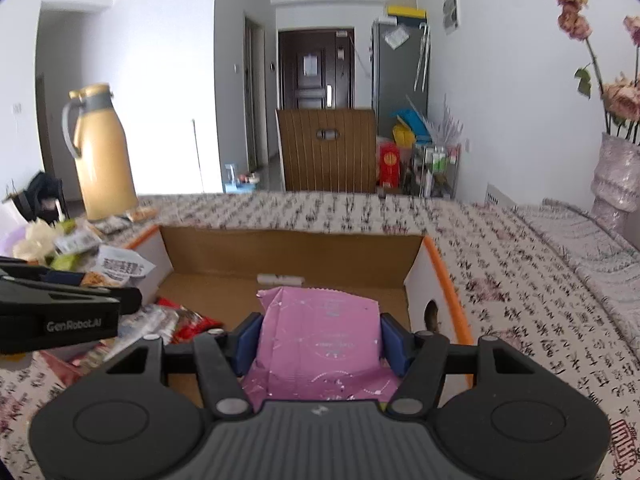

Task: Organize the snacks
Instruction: 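Carry both packets over the box and release them inside, then withdraw both tools from the box back toward the snack pile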

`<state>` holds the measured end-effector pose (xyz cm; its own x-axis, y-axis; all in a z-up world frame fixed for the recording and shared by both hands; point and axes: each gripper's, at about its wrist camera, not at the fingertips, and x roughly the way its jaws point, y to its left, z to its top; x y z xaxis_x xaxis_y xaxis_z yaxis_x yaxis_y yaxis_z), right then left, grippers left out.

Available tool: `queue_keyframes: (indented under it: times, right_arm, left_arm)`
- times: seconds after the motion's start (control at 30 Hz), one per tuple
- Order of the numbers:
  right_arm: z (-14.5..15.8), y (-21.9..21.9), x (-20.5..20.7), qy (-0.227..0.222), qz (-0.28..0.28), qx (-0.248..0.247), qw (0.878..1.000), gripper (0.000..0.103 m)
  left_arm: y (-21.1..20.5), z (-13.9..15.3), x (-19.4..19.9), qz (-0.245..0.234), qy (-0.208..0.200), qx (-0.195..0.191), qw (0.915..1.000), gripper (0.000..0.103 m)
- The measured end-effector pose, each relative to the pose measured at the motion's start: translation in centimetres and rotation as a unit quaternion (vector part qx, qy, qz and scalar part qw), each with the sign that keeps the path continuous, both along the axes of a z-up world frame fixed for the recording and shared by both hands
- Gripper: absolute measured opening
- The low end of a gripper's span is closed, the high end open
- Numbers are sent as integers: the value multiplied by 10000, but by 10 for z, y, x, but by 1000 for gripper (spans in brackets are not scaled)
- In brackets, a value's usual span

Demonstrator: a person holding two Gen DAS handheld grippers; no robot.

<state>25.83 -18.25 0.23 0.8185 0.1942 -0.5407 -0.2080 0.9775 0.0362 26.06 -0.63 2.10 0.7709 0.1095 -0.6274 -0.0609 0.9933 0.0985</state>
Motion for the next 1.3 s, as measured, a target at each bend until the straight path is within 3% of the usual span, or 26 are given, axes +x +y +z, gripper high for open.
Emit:
queue_keyframes:
  times: [0.27, 0.37, 0.43, 0.57, 0.6, 0.9, 1.3]
  right_arm:
    - [-24, -1, 14, 380, -39, -56, 9993, 61]
    - [-24, -4, 13, 366, -55, -32, 9993, 65]
    - [-21, -8, 11, 349, -53, -17, 9994, 83]
    - [-17, -12, 0, 220, -53, -30, 9997, 93]
    - [-16, -14, -3, 205, -68, -16, 9998, 100]
    - [-2, -22, -42, -92, -149, 7, 9998, 103]
    - [13, -38, -119, -565, -180, 173, 9981, 103]
  left_arm:
    - [1, -13, 6, -50, 138, 36, 9999, 43]
    - [4, -10, 3, -28, 23, 12, 10000, 49]
    - [8, -7, 0, 84, -71, -42, 9999, 82]
    - [15, 1, -10, 178, -359, -98, 9991, 97]
    - [17, 3, -14, 210, -449, -122, 9987, 103]
    - [12, 21, -45, 74, -810, -92, 9966, 103]
    - [16, 31, -117, 27, -1154, -317, 9928, 103]
